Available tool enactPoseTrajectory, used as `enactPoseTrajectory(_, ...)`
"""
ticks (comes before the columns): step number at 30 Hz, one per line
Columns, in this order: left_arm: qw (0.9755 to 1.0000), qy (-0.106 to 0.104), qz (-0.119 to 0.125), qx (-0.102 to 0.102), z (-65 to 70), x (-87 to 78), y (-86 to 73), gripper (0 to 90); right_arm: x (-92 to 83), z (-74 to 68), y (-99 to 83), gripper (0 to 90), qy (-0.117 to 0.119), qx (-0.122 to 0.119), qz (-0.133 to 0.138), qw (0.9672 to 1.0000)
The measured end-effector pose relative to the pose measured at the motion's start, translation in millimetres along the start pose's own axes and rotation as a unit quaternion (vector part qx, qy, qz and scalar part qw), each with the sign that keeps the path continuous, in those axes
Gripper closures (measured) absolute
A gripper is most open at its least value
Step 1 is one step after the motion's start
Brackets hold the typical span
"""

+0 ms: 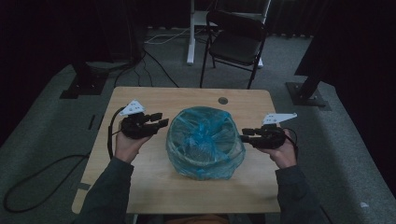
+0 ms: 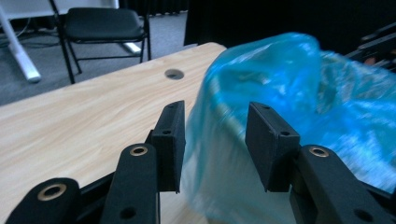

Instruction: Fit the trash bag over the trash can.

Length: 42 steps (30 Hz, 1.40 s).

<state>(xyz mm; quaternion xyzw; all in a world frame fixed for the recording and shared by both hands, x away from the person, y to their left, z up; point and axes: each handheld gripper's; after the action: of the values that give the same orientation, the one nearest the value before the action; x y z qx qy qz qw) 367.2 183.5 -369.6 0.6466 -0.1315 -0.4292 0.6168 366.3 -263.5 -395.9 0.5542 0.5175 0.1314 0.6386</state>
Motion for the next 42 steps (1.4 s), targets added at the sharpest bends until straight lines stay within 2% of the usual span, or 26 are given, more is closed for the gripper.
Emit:
enactPoseTrajectory(2,0.9998,-0.012,-0.002,0.014,6.9,4.4,9.8,57.8,-1.2,-0.5,-0.7,59.6,0.001,-0.001,0.001,1.0)
enactPoseTrajectory(5,0.9995,-0.019,-0.003,0.024,12.8,7.9,16.2,57.8,-2.2,-1.0,-1.0,59.6,0.0,-0.001,0.003,1.0)
enactPoseTrajectory(6,0.999,-0.028,-0.007,0.035,18.8,11.6,22.8,57.8,-4.0,-1.2,-1.0,59.6,-0.001,-0.001,0.008,1.0)
enactPoseTrajectory(7,0.999,-0.028,-0.007,0.035,18.8,11.6,22.8,57.9,-4.0,-1.2,-1.0,59.6,-0.001,-0.001,0.008,1.0)
enactPoseTrajectory(8,0.9983,-0.037,-0.005,0.044,24.9,15.5,29.1,57.9,-6.4,-1.6,-0.8,59.6,-0.002,0.001,0.013,0.9999)
enactPoseTrajectory(9,0.9983,-0.037,-0.005,0.044,24.9,15.5,29.1,57.9,-7.6,-1.7,-0.6,59.7,-0.002,0.0,0.016,0.9999)
enactPoseTrajectory(10,0.9973,-0.047,-0.01,0.055,30.6,19.6,35.4,57.9,-8.8,-2.2,-0.4,59.7,-0.001,0.0,0.017,0.9999)
enactPoseTrajectory(13,0.9962,-0.055,-0.014,0.066,36.2,24.0,41.1,57.9,-12.1,-3.9,-0.2,59.9,0.001,-0.003,0.022,0.9998)
enactPoseTrajectory(14,0.9948,-0.065,-0.021,0.075,41.3,28.5,46.3,57.9,-13.0,-4.6,-0.3,60.0,0.002,-0.003,0.023,0.9997)
enactPoseTrajectory(15,0.9948,-0.065,-0.021,0.075,41.3,28.5,46.3,57.9,-13.0,-4.6,-0.3,60.0,0.002,-0.003,0.023,0.9997)
enactPoseTrajectory(17,0.9931,-0.074,-0.031,0.086,45.7,33.1,51.0,57.9,-13.6,-5.7,-1.0,59.9,0.007,-0.004,0.024,0.9997)
enactPoseTrajectory(18,0.991,-0.085,-0.041,0.095,50.1,37.9,54.7,57.9,-13.2,-6.7,-1.8,59.9,0.01,-0.004,0.023,0.9997)
enactPoseTrajectory(20,0.9892,-0.091,-0.049,0.104,54.7,42.4,57.9,58.0,-11.8,-7.8,-3.1,60.0,0.014,-0.004,0.022,0.9996)
enactPoseTrajectory(21,0.9892,-0.091,-0.049,0.104,54.7,42.4,57.9,58.1,-11.8,-7.8,-3.1,60.0,0.014,-0.004,0.022,0.9996)
enactPoseTrajectory(22,0.9877,-0.098,-0.054,0.109,58.1,46.7,60.2,58.4,-10.7,-8.8,-3.8,60.0,0.017,-0.006,0.02,0.9996)
enactPoseTrajectory(23,0.9877,-0.098,-0.054,0.109,58.1,46.7,60.2,58.5,-10.7,-8.8,-3.8,60.0,0.017,-0.006,0.02,0.9996)
enactPoseTrajectory(24,0.9862,-0.102,-0.06,0.115,60.8,50.9,62.2,58.6,-11.5,-9.1,-3.6,61.0,0.019,-0.007,0.02,0.9996)
enactPoseTrajectory(25,0.9862,-0.102,-0.06,0.115,60.8,50.9,62.2,58.7,-11.5,-9.1,-3.6,61.0,0.019,-0.007,0.02,0.9996)
enactPoseTrajectory(28,0.983,-0.11,-0.072,0.129,66.2,57.6,65.7,58.7,-18.1,-8.6,-2.4,61.5,0.023,-0.006,0.03,0.9993)
enactPoseTrajectory(29,0.983,-0.11,-0.072,0.129,66.2,57.6,65.7,58.6,-18.1,-8.6,-2.4,61.5,0.023,-0.006,0.03,0.9993)
enactPoseTrajectory(30,0.9812,-0.112,-0.078,0.136,68.3,61.1,66.8,58.7,-21.3,-8.9,-2.5,61.2,0.035,-0.005,0.035,0.9988)
enactPoseTrajectory(31,0.9812,-0.112,-0.078,0.136,68.3,61.1,66.8,58.7,-21.3,-8.9,-2.5,61.2,0.035,-0.005,0.035,0.9988)
enactPoseTrajectory(32,0.9799,-0.115,-0.084,0.139,69.7,65.1,67.1,58.7,-22.2,-10.3,-2.8,57.9,0.049,-0.005,0.03,0.9983)
enactPoseTrajectory(35,0.9788,-0.115,-0.091,0.143,71.1,69.2,66.7,58.6,-20.5,-12.2,-3.7,55.4,0.061,-0.006,0.021,0.9979)
enactPoseTrajectory(38,0.9766,-0.116,-0.103,0.15,72.5,76.3,65.9,58.6,-18.5,-13.6,-4.3,54.9,0.063,-0.011,0.015,0.9978)
enactPoseTrajectory(42,0.9749,-0.112,-0.113,0.155,74.8,83.7,65.5,58.6,-16.8,-13.2,-3.9,57.2,0.059,-0.012,0.017,0.998)
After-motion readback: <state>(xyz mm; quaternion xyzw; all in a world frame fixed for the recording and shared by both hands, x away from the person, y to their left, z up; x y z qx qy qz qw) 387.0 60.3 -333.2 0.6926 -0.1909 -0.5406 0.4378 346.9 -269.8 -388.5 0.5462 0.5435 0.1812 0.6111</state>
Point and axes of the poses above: each handheld gripper's, and its own axes: x roughly forward along the jaws, y roughly out of its top, z roughly to its right, and after that the axes turned 2 degrees about z, right-handed
